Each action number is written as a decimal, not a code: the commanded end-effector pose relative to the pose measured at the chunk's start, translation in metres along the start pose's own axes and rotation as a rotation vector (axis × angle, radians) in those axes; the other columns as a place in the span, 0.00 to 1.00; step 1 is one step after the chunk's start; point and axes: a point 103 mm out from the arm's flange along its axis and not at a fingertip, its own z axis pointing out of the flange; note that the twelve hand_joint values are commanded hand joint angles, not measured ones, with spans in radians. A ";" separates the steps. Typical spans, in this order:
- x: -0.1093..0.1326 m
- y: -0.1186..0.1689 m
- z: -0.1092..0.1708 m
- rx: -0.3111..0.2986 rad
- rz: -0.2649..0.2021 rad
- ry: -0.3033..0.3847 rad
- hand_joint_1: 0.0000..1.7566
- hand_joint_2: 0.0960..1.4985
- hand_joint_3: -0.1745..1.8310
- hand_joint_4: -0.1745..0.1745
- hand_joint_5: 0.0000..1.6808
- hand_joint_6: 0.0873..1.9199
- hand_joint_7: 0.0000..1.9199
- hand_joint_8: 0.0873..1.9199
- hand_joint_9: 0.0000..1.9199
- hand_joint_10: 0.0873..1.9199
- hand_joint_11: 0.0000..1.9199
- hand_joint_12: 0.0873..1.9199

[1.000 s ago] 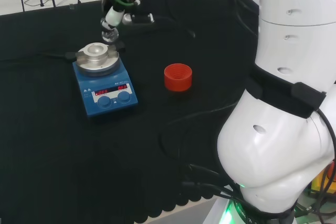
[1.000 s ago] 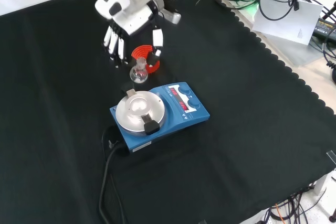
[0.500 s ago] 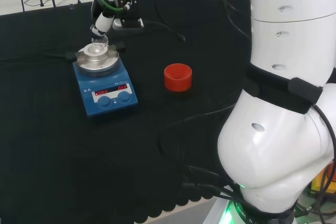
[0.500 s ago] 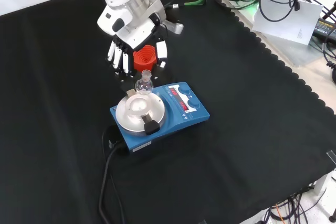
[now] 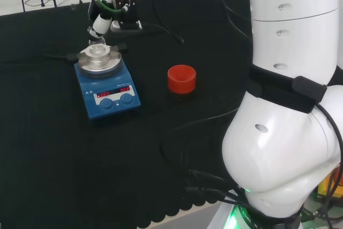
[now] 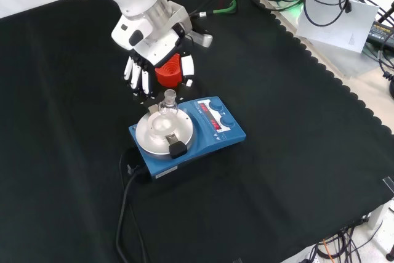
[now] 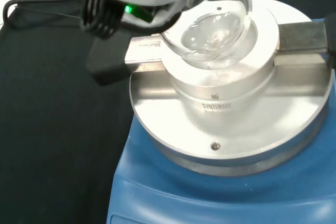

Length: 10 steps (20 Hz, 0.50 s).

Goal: Place the round-bottom flask on the heater.

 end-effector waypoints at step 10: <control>0.000 0.013 0.010 0.030 0.000 -0.012 0.63 0.37 0.53 0.69 0.66 0.53 0.31 0.29 0.43 0.23 0.28 0.62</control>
